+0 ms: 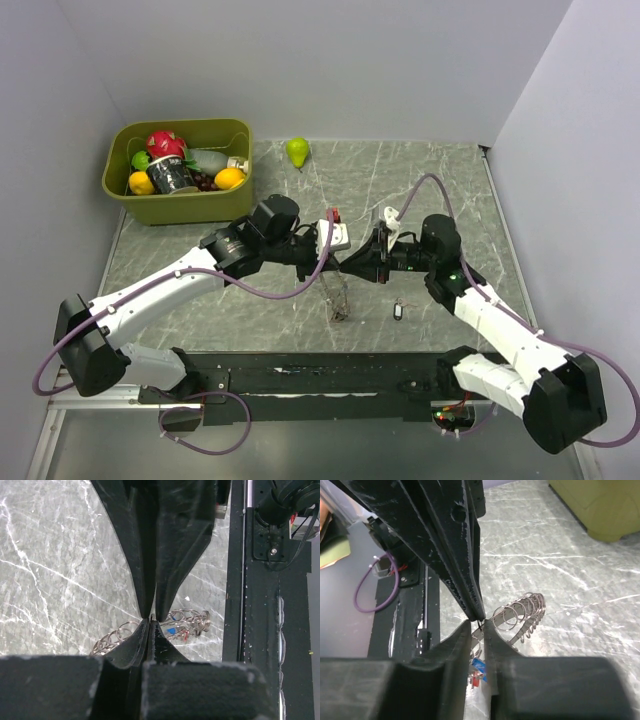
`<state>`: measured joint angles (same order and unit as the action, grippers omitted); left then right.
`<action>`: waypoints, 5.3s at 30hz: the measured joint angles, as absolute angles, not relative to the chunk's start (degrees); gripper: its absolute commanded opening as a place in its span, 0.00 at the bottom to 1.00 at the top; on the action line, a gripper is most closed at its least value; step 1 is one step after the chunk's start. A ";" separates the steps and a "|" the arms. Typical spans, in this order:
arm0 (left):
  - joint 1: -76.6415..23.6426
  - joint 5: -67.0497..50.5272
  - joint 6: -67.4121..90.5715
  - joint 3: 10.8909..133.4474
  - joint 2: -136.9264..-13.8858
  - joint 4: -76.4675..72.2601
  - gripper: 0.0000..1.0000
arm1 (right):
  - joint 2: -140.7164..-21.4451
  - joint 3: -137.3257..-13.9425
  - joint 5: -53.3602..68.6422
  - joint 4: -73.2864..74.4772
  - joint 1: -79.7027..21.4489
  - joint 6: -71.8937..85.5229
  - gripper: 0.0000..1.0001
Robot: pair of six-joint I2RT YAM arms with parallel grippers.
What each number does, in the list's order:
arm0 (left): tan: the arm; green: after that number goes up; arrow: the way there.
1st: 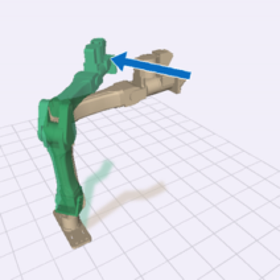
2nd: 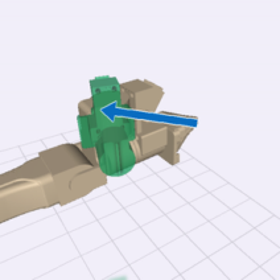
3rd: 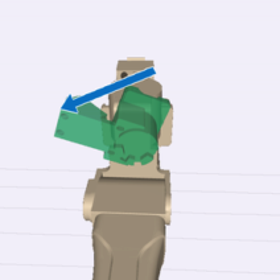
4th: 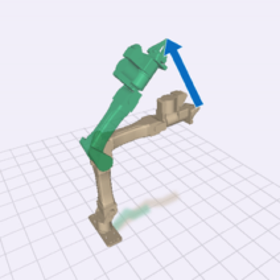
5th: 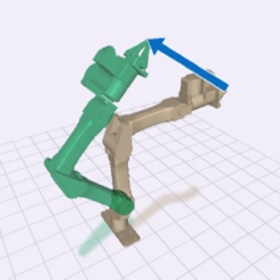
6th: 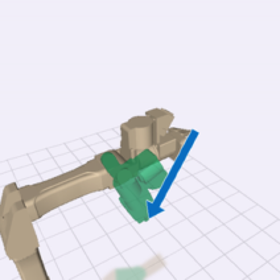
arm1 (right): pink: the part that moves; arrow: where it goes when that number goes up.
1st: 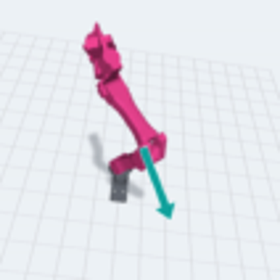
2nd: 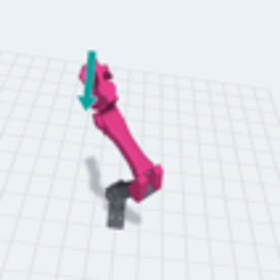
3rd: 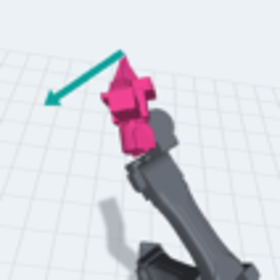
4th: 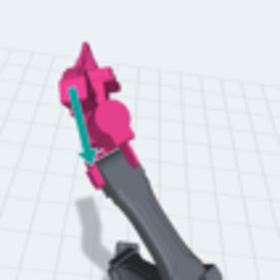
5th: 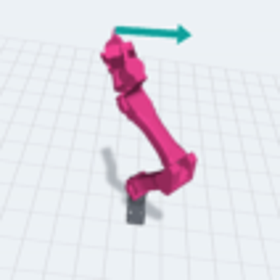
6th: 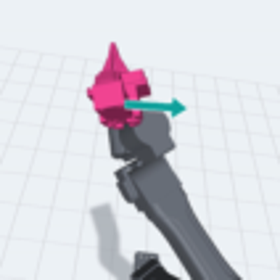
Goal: Put the keys on the keyring
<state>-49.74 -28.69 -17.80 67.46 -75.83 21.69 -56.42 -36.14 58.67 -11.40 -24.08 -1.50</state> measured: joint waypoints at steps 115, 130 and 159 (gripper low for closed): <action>-35.09 -54.04 32.88 38.70 -77.03 -58.83 0.34 | -61.14 -22.11 50.61 -70.83 -23.38 44.93 0.00; -35.46 -55.66 34.52 39.46 -78.89 -59.92 0.01 | -62.83 -22.00 50.39 -71.20 -23.20 44.71 0.00; -45.45 -34.33 -9.85 59.13 -73.32 9.02 0.01 | -47.20 -35.03 54.94 -23.18 -22.59 4.38 0.52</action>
<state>-45.45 -34.33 -9.85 59.13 -73.32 9.02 -47.20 -35.03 54.94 -23.18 -22.59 4.38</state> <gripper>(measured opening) 0.021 0.576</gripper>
